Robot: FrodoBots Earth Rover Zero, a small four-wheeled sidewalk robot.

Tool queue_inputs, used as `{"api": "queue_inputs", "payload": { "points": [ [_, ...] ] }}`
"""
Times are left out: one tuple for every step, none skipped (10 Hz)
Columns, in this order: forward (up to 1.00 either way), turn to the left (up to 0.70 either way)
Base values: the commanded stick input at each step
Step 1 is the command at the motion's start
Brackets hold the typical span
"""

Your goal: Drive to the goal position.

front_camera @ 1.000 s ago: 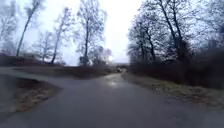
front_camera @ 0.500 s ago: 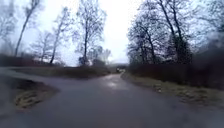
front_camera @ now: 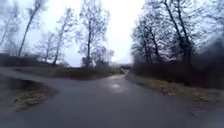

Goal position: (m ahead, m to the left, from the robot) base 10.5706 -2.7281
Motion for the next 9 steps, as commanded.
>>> {"api": "queue_inputs", "payload": {
  "points": [
    [0.70,0.00],
    [0.70,0.00],
    [0.70,0.00],
    [0.70,0.00],
    [0.70,0.00],
    [0.70,0.00],
    [0.70,0.00],
    [0.70,0.00],
    [0.70,0.00]
  ]
}}
